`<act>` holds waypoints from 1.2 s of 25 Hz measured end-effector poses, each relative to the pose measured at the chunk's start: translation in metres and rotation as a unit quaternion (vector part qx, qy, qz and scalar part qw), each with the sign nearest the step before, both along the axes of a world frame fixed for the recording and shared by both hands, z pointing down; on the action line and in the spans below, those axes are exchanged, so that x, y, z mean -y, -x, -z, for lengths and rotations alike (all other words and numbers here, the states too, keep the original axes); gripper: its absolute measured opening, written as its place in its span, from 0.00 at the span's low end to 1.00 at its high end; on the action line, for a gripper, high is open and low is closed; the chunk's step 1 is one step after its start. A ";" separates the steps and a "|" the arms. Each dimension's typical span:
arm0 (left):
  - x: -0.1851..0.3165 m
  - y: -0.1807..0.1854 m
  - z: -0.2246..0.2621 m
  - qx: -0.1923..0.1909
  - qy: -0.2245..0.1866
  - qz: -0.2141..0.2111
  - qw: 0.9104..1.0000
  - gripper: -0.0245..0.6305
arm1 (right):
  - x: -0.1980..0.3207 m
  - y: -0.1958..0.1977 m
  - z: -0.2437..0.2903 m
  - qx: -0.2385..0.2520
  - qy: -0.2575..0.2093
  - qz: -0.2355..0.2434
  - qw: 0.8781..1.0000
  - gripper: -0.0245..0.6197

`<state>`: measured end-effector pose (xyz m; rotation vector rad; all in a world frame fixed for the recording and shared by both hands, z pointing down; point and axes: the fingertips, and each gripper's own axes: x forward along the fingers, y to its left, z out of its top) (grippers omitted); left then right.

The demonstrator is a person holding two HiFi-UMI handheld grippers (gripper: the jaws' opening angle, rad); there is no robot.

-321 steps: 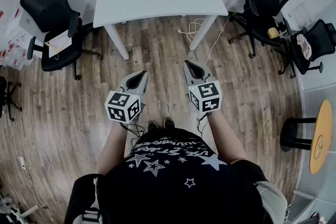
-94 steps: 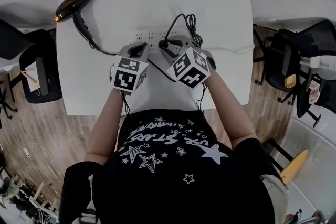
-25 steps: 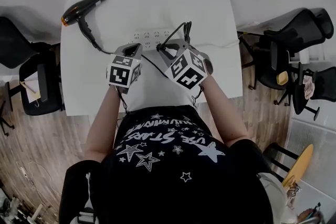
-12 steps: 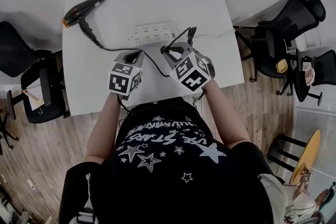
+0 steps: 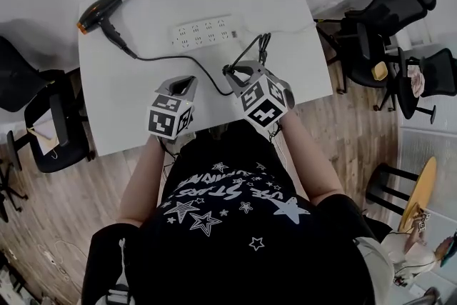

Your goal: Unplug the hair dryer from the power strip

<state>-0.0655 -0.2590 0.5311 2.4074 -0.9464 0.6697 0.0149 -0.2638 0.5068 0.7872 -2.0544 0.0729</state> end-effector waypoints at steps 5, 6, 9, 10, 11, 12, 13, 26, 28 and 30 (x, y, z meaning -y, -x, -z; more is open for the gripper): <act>-0.003 0.010 -0.003 -0.008 0.003 0.018 1.000 0.05 | -0.002 0.015 -0.006 -0.001 0.003 0.020 1.000 0.14; -0.004 0.011 -0.003 -0.008 0.002 0.020 1.000 0.05 | -0.002 0.016 -0.006 -0.002 0.003 0.024 1.000 0.14; -0.008 0.010 -0.002 -0.010 0.001 0.030 1.000 0.05 | -0.007 0.016 -0.007 0.006 0.002 0.030 1.000 0.14; -0.011 0.010 -0.001 -0.010 0.002 0.032 0.999 0.05 | -0.009 0.015 -0.006 0.010 0.002 0.029 1.000 0.14; -0.014 0.009 -0.001 -0.010 0.003 0.033 0.999 0.05 | -0.012 0.014 -0.005 0.015 0.002 0.028 1.000 0.14; -0.018 0.008 -0.002 -0.009 0.004 0.033 0.999 0.05 | -0.014 0.013 -0.004 0.019 0.001 0.026 0.999 0.14; -0.022 0.007 -0.002 -0.008 0.005 0.034 0.999 0.05 | -0.017 0.011 -0.004 0.022 0.001 0.025 0.999 0.14; -0.089 -0.028 0.003 0.003 -0.001 0.054 0.999 0.05 | -0.073 -0.027 0.007 0.059 -0.020 0.020 0.998 0.14; -0.102 -0.030 0.004 0.007 -0.001 0.058 0.998 0.05 | -0.083 -0.031 0.008 0.063 -0.021 0.020 0.998 0.14; -0.117 -0.033 0.005 0.012 -0.001 0.062 0.998 0.05 | -0.095 -0.035 0.009 0.068 -0.023 0.020 0.997 0.14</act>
